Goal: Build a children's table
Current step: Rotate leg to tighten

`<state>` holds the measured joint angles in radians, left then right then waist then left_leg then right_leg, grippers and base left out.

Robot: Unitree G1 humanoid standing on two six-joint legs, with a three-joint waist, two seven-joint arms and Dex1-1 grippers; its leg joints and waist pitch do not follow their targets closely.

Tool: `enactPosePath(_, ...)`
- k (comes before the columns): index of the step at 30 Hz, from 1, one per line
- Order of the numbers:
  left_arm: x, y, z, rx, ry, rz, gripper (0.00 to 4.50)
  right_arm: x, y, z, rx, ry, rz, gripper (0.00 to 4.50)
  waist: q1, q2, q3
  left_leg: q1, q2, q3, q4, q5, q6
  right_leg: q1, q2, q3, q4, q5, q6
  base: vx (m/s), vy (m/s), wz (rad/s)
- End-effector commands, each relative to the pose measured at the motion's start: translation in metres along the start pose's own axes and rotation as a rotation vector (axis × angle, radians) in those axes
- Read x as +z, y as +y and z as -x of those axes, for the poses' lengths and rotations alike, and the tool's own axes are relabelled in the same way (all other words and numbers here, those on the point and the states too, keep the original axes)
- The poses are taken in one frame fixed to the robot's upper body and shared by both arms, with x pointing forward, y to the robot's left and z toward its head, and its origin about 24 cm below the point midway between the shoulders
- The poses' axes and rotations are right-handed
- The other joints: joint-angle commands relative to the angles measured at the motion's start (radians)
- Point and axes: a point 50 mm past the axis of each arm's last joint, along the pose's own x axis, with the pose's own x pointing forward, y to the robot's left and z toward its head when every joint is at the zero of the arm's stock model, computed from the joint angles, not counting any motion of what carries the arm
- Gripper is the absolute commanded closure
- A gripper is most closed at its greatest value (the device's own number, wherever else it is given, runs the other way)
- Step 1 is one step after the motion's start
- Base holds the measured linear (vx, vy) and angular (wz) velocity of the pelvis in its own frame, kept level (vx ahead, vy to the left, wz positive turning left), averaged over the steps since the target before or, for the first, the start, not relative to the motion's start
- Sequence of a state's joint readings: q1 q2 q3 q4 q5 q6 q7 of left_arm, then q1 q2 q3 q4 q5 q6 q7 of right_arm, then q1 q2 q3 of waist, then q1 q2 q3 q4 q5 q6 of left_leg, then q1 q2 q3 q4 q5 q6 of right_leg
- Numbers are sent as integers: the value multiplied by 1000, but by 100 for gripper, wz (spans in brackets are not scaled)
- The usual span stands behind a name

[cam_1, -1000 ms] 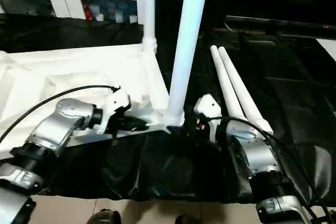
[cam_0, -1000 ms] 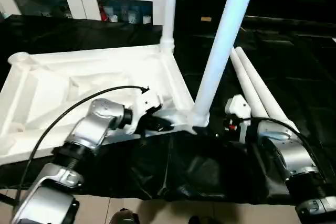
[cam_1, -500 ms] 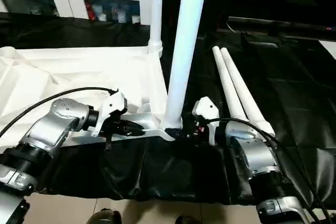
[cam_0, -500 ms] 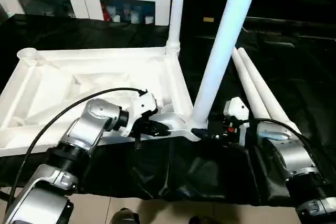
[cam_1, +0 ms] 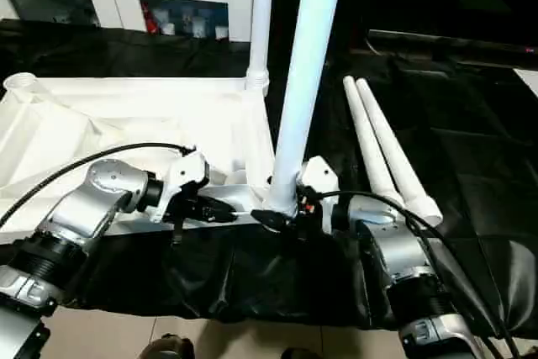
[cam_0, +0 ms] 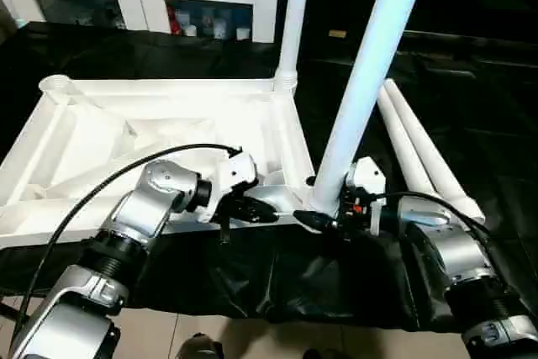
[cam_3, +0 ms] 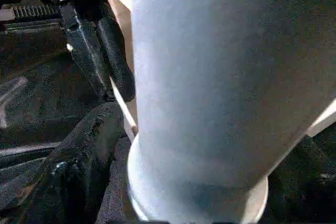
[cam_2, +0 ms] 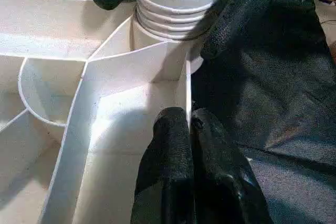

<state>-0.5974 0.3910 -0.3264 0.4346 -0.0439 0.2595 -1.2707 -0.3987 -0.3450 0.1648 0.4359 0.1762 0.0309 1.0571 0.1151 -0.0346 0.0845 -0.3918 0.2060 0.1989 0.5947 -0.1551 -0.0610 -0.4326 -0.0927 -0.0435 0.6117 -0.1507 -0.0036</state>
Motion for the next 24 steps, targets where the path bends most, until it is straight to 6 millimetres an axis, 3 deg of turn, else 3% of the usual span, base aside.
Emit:
enactPosePath(1,12,-3,-6,-34,-24,-54,450,4,0,-1,18,5,21,64,-2,3,-92,26,19,-12,-69,-278,9,57,-41,27,-70,-286,-198,0,0,0)
enactPosePath(9,12,-1,-3,-21,-19,-54,450,1,0,3,31,32,32,64,0,3,-94,25,18,-10,-66,-251,19,58,-40,27,-66,-245,-208,0,0,0)
enactPosePath(18,12,0,-2,-19,-17,-53,450,2,-1,4,22,18,26,152,0,5,-95,26,18,-11,-65,-253,17,60,-40,26,-64,-234,-215,0,0,0)
enactPosePath(24,12,1,-3,-17,-22,-47,450,1,2,4,34,13,16,177,1,5,-95,25,18,-11,-65,-249,20,60,-39,26,-63,-228,-217,0,0,0)
